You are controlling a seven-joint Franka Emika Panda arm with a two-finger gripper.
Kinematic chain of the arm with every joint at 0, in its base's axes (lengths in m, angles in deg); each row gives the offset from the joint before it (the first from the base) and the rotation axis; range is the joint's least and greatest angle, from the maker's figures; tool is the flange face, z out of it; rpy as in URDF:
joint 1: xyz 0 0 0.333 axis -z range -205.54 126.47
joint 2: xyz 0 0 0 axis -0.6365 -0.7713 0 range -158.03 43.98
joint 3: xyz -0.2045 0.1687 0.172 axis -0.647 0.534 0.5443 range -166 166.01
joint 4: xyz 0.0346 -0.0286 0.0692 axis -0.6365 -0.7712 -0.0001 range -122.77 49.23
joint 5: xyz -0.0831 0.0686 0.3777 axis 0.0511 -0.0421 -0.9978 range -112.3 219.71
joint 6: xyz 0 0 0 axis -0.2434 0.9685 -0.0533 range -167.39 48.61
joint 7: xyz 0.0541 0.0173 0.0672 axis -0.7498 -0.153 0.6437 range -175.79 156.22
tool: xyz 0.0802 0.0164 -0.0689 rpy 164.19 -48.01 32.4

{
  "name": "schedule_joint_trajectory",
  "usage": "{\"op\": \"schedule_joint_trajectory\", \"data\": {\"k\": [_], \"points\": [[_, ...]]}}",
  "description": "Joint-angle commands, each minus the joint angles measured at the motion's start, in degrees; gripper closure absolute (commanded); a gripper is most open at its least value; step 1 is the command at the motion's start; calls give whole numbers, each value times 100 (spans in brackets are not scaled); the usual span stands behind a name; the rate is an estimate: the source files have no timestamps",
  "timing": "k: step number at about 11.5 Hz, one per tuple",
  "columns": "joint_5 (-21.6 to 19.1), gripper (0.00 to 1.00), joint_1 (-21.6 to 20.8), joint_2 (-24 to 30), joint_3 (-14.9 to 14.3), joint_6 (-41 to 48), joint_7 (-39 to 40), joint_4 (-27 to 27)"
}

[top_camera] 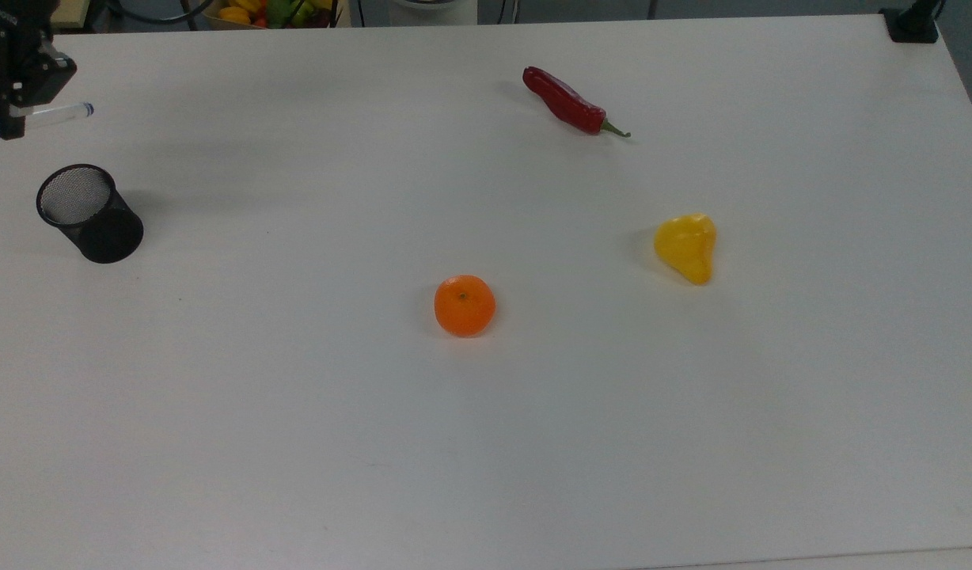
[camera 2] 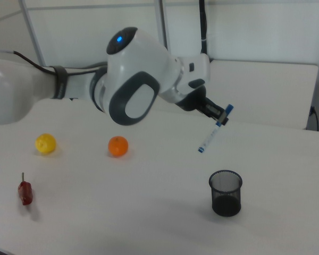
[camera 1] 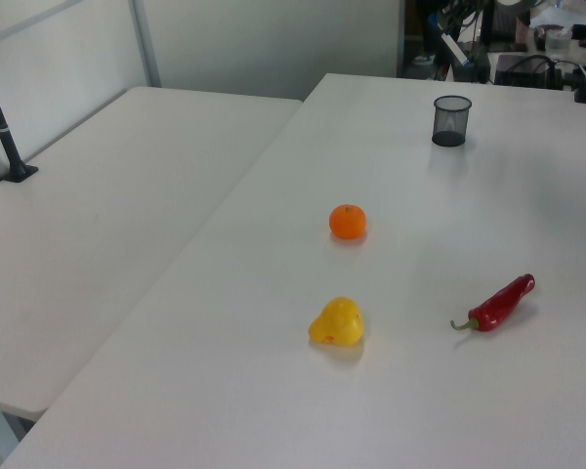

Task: Place marker
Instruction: 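Carry the marker over to the black mesh pen cup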

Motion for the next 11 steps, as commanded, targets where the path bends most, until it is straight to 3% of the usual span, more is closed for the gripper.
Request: {"op": "schedule_joint_trajectory", "data": {"k": [1, 5, 11], "points": [[62, 100, 232, -526, -45, -967, 70, -28], [62, 100, 303, -862, -54, -1716, 70, -300], [79, 100, 216, -985, -36, -3078, 131, -1257]]}}
